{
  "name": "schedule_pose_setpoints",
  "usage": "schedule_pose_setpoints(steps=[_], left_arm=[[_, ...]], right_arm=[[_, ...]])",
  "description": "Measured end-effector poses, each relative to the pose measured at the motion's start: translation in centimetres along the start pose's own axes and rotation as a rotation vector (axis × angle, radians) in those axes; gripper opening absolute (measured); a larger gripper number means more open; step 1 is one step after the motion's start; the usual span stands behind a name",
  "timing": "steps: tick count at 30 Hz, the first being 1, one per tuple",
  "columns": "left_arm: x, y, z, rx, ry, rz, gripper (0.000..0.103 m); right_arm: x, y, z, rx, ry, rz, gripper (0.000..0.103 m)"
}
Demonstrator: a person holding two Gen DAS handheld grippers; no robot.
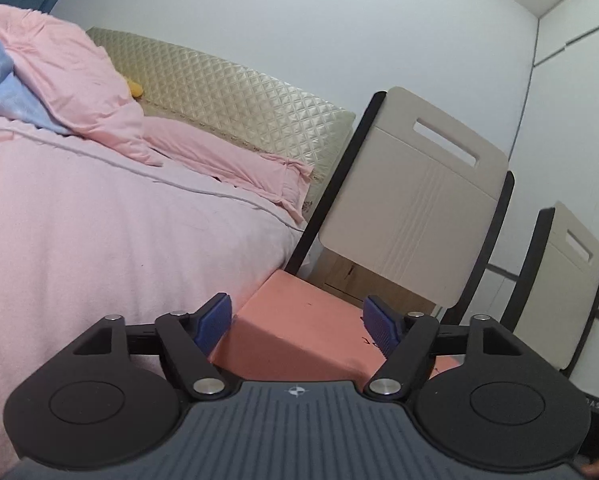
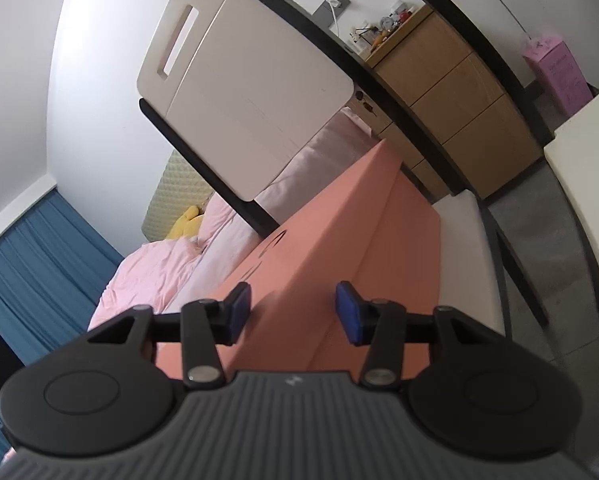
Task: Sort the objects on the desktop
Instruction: 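Carry the lid with both tools over the pink box and lower it, then press the lid down onto the box rim with both tools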
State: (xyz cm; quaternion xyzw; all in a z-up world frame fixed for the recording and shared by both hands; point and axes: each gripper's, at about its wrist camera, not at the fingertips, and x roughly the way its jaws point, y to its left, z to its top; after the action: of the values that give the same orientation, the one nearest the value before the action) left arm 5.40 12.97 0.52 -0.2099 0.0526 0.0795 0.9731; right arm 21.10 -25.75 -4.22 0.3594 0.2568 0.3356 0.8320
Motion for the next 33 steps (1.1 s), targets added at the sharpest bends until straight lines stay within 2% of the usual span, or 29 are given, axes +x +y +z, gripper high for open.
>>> schedule_pose_setpoints(steps=[6, 13, 17, 19, 23, 26, 29, 33], left_arm=[[0.0, -0.7, -0.7, 0.123, 0.042, 0.013, 0.082], [-0.7, -0.4, -0.9, 0.090, 0.067, -0.053, 0.082], [-0.8, -0.9, -1.1, 0.090, 0.082, -0.085, 0.082], [-0.6, -1.1, -1.2, 0.087, 0.082, -0.085, 0.083], [0.0, -0.7, -1.3, 0.071, 0.101, -0.091, 0.090], [0.4, -0.5, -1.4, 0.060, 0.121, -0.101, 0.092], [0.5, -1.1, -1.8, 0.106, 0.128, -0.082, 0.093], [0.3, -0.8, -1.6, 0.084, 0.130, -0.099, 0.093]], right_arm=[[-0.3, 0.1, -0.2, 0.012, 0.002, 0.015, 0.053], [-2.1, 0.8, 0.4, -0.034, -0.001, 0.064, 0.053], [-3.0, 0.6, 0.5, -0.035, -0.014, 0.052, 0.053], [-3.1, 0.5, 0.5, -0.034, -0.020, 0.034, 0.053], [-2.7, 0.1, 0.5, -0.027, -0.012, 0.018, 0.054], [-1.8, -0.5, 0.6, -0.006, 0.000, 0.009, 0.057], [-1.0, -0.8, 0.6, 0.018, 0.002, 0.014, 0.058], [-0.7, -0.5, 0.9, 0.011, 0.010, -0.006, 0.057]])
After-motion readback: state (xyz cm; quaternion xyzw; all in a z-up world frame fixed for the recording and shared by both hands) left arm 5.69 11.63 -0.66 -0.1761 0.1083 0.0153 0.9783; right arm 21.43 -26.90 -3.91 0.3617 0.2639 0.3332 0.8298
